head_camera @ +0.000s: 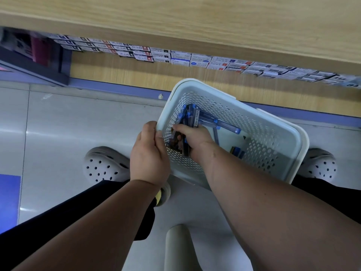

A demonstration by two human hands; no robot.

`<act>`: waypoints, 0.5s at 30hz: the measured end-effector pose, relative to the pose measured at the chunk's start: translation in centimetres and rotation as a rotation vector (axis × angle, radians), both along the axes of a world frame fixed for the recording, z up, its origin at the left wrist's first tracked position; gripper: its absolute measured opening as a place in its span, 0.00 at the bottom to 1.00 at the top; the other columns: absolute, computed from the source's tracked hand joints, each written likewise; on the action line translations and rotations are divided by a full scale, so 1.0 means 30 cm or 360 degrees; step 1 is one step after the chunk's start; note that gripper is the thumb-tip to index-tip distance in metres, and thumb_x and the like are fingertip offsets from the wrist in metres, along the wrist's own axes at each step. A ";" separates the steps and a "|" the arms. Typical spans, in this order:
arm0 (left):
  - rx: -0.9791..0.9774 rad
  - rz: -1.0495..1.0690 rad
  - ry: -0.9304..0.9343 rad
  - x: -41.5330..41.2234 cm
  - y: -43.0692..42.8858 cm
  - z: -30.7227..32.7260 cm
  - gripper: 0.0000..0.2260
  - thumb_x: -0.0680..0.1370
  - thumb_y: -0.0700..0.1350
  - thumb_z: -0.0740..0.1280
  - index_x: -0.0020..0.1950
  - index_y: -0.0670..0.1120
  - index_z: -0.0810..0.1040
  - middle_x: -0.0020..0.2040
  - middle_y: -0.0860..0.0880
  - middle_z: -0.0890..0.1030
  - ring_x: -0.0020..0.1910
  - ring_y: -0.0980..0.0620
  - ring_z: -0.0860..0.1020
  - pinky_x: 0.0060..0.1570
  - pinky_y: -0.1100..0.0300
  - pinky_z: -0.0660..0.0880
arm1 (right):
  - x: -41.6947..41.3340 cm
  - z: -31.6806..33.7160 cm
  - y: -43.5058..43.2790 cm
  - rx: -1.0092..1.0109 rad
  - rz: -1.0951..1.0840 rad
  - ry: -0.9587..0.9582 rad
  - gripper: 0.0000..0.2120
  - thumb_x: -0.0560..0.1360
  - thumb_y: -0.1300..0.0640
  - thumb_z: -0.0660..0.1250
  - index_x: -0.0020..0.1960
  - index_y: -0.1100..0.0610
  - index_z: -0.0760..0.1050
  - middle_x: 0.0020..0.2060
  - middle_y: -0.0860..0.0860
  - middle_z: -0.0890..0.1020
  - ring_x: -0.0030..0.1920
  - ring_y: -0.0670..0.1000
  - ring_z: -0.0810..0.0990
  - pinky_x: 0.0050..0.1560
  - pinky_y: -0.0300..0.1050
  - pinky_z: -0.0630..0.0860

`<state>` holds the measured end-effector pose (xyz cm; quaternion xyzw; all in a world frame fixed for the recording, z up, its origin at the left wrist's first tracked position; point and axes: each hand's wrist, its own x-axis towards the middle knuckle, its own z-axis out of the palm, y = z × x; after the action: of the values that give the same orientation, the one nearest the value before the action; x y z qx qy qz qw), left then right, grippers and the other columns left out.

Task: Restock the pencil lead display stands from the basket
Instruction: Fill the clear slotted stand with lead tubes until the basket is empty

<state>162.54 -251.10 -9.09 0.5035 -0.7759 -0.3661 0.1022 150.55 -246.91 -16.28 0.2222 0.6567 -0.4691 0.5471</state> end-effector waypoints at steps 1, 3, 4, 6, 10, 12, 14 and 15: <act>0.0000 0.0001 0.0001 0.000 0.000 0.000 0.15 0.82 0.48 0.53 0.62 0.43 0.73 0.44 0.44 0.78 0.41 0.42 0.73 0.37 0.55 0.58 | 0.001 0.005 0.001 -0.0012 -0.0008 -0.0011 0.13 0.68 0.61 0.80 0.50 0.60 0.81 0.36 0.57 0.83 0.31 0.53 0.78 0.34 0.46 0.77; -0.0004 0.0003 0.0010 -0.001 -0.001 0.000 0.15 0.82 0.47 0.54 0.62 0.42 0.73 0.44 0.44 0.78 0.41 0.42 0.73 0.37 0.55 0.58 | 0.001 0.014 0.003 -0.0034 -0.0013 -0.0030 0.15 0.68 0.60 0.80 0.52 0.62 0.81 0.35 0.57 0.82 0.27 0.51 0.77 0.29 0.43 0.74; -0.0008 0.0001 0.0017 -0.001 -0.002 0.000 0.14 0.82 0.47 0.54 0.61 0.42 0.73 0.44 0.43 0.78 0.41 0.42 0.73 0.37 0.56 0.59 | -0.001 0.021 0.001 -0.0046 -0.0023 -0.0047 0.14 0.69 0.60 0.80 0.52 0.62 0.81 0.33 0.56 0.82 0.25 0.50 0.77 0.28 0.42 0.74; -0.0012 -0.0005 0.0030 -0.001 -0.002 0.001 0.14 0.82 0.46 0.54 0.61 0.42 0.73 0.44 0.43 0.77 0.41 0.41 0.73 0.38 0.55 0.59 | -0.006 0.038 -0.006 -0.0079 -0.0051 -0.0098 0.12 0.71 0.62 0.78 0.52 0.62 0.80 0.27 0.52 0.80 0.22 0.48 0.77 0.26 0.39 0.73; -0.0017 0.0004 0.0026 -0.002 -0.001 0.004 0.15 0.82 0.47 0.54 0.62 0.42 0.73 0.44 0.43 0.78 0.42 0.41 0.73 0.38 0.56 0.60 | -0.010 0.063 -0.022 -0.0113 -0.0049 -0.0163 0.08 0.73 0.64 0.74 0.51 0.62 0.78 0.25 0.51 0.78 0.22 0.48 0.75 0.26 0.38 0.72; -0.0010 0.0008 0.0031 -0.002 -0.002 0.004 0.14 0.82 0.47 0.54 0.61 0.42 0.73 0.44 0.43 0.78 0.42 0.41 0.73 0.38 0.55 0.60 | -0.006 0.064 -0.023 -0.0109 -0.0029 -0.0161 0.06 0.73 0.64 0.74 0.49 0.61 0.78 0.25 0.52 0.78 0.23 0.48 0.74 0.28 0.40 0.72; -0.0005 0.0000 0.0039 -0.003 -0.002 0.003 0.15 0.82 0.47 0.54 0.61 0.42 0.73 0.44 0.43 0.78 0.42 0.41 0.73 0.38 0.55 0.59 | -0.005 0.066 -0.019 -0.0109 -0.0015 -0.0145 0.06 0.73 0.64 0.74 0.48 0.61 0.78 0.26 0.52 0.78 0.24 0.48 0.74 0.28 0.41 0.72; -0.0002 -0.0003 0.0039 -0.003 -0.002 0.003 0.15 0.82 0.47 0.54 0.61 0.42 0.73 0.44 0.43 0.78 0.42 0.40 0.73 0.38 0.55 0.59 | -0.007 0.067 -0.016 -0.0118 -0.0016 -0.0137 0.06 0.73 0.64 0.74 0.48 0.61 0.78 0.25 0.52 0.78 0.24 0.48 0.75 0.28 0.41 0.72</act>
<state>162.45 -251.18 -9.01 0.4983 -0.7753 -0.3717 0.1117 150.33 -247.38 -14.27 0.2248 0.6136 -0.4859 0.5803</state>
